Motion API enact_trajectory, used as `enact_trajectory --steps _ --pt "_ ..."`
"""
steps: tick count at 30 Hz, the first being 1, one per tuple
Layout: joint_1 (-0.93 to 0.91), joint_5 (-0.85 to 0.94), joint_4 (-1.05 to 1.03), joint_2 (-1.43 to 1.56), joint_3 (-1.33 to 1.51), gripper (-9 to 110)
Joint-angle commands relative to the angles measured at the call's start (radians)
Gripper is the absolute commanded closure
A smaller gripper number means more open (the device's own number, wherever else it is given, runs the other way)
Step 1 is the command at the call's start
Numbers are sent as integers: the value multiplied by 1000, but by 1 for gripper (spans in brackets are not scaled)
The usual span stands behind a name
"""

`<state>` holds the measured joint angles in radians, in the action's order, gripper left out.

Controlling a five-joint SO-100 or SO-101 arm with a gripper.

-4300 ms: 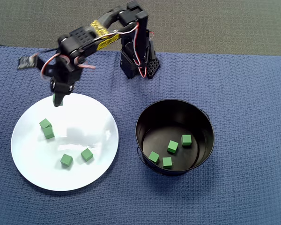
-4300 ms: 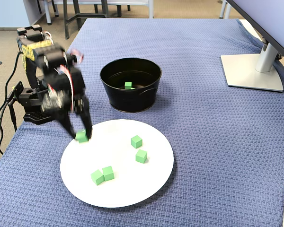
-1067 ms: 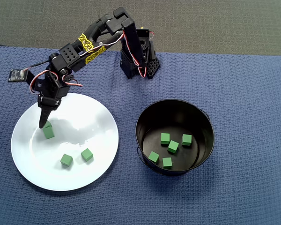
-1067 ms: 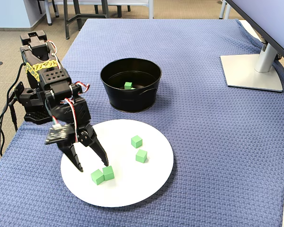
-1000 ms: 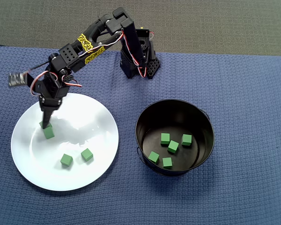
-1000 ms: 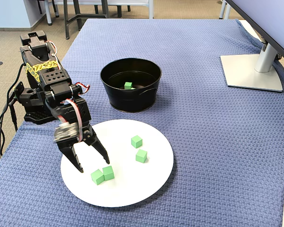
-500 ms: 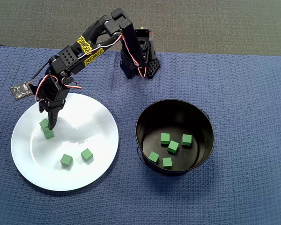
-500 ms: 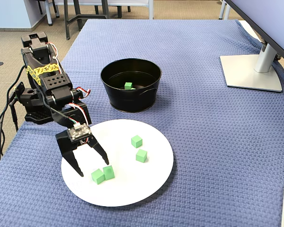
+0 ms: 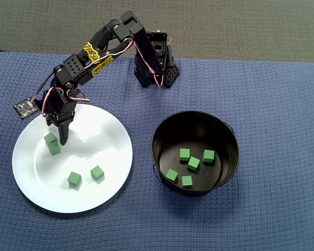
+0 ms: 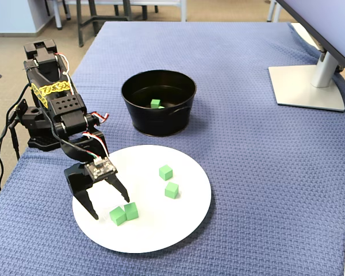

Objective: Pick up the green cubes from the white plate and place them in the black recipient

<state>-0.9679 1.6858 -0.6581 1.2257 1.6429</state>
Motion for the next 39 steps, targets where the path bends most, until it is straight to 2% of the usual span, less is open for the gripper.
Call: enact_trajectory --steps 1,25,35,39 --pt "-8 -2 29 -2 -51 73" --pt "-14 -61 114 -35 -74 80" --pt "-8 -81 129 -51 -80 94" --pt "-6 -84 127 -44 -74 95"
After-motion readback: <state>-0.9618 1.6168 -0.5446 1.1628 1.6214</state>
